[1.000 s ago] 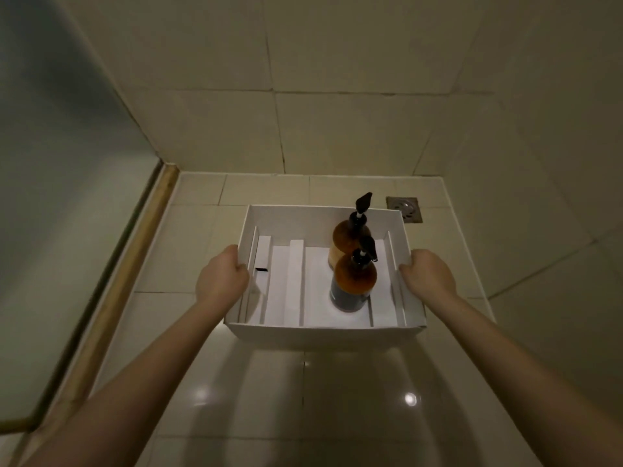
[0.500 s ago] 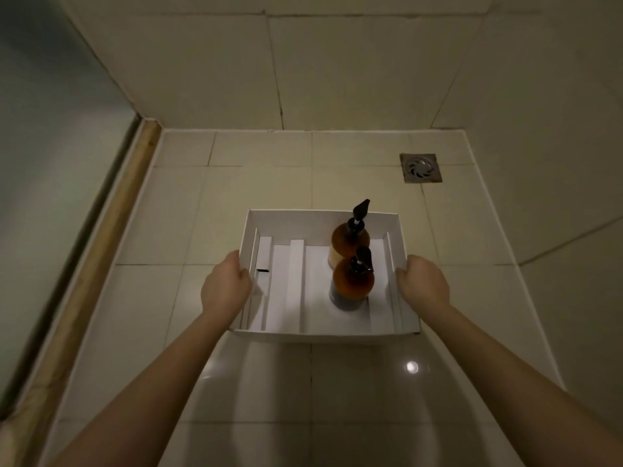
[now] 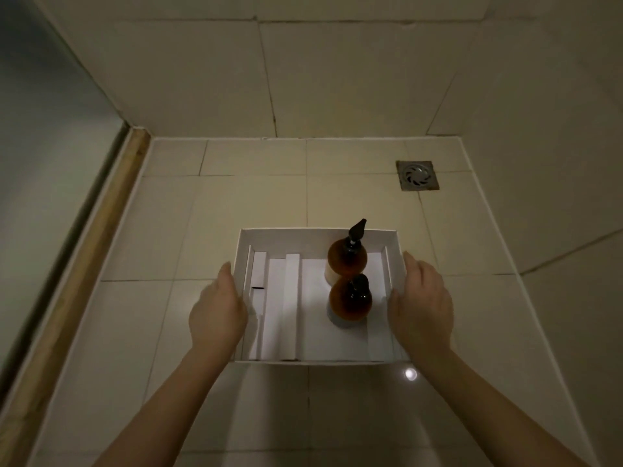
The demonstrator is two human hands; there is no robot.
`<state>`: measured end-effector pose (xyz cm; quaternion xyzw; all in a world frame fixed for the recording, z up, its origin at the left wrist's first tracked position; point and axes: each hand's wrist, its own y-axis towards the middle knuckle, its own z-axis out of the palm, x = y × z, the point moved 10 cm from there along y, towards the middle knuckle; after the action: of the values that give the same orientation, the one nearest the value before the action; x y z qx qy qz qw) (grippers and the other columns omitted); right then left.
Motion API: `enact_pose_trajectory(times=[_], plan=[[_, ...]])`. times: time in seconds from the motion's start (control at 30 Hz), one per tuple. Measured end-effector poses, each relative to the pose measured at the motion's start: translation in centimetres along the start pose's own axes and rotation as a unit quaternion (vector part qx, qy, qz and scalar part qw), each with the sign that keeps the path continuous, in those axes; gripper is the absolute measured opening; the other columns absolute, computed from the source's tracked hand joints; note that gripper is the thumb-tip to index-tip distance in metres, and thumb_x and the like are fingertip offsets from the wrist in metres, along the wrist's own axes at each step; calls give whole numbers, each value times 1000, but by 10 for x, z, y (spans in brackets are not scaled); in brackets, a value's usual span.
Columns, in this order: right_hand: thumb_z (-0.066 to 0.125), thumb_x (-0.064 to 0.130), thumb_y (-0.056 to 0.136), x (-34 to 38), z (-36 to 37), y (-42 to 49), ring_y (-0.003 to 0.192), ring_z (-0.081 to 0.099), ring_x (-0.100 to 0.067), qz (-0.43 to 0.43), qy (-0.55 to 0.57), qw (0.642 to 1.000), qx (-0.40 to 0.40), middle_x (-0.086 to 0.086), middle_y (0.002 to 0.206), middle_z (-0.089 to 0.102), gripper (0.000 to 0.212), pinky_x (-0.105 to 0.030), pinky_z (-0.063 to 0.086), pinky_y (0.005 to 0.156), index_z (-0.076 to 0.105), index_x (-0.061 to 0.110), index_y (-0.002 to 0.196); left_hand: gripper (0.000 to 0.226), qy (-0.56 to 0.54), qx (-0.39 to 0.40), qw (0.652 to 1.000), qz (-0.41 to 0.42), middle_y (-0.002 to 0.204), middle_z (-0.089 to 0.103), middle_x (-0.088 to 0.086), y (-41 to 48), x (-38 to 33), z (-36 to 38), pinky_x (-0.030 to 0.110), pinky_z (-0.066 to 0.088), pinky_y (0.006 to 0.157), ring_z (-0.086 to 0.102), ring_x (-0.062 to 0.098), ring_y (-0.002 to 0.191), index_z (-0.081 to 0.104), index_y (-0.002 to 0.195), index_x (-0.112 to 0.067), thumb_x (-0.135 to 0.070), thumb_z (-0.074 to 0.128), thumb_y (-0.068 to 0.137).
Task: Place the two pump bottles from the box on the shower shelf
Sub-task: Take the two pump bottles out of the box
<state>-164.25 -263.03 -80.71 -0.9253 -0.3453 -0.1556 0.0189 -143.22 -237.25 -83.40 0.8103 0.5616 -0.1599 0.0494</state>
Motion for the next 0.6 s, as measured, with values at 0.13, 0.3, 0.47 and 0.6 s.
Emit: enact_pose_trajectory(times=[0.13, 0.3, 0.47, 0.6], plan=[[62, 26, 74, 35, 10, -31, 116, 48, -17, -73, 78, 994, 3, 0, 129, 49, 65, -32, 46, 95, 39, 23, 135, 64, -50, -111, 979, 162, 116, 59, 4, -17, -55, -12, 32, 50, 80, 53, 22, 105, 41, 131, -20, -7, 65, 74], [79, 34, 66, 24, 69, -38, 120, 47, -10, 51, 243, 954, 166, 10, 131, 44, 85, -23, 41, 95, 30, 37, 135, 75, -245, 118, 953, 134, 127, 54, -4, 18, -125, 64, 25, 46, 87, 52, 9, 110, 38, 135, -29, -39, 74, 70], [82, 41, 58, 26, 75, -35, 120, 47, -7, 60, 260, 953, 143, 14, 131, 44, 91, -18, 40, 92, 29, 39, 131, 77, -296, 212, 929, 72, 118, 56, -7, 36, -161, 110, 21, 40, 75, 52, 10, 102, 44, 119, -29, -49, 80, 53], [81, 38, 64, 30, 77, -30, 116, 51, -7, 65, 266, 954, 122, 12, 128, 50, 83, -19, 43, 94, 34, 32, 132, 67, -299, 170, 937, 60, 97, 49, -17, 38, -162, 108, 9, 29, 56, 48, 6, 90, 40, 102, -35, -43, 83, 51]])
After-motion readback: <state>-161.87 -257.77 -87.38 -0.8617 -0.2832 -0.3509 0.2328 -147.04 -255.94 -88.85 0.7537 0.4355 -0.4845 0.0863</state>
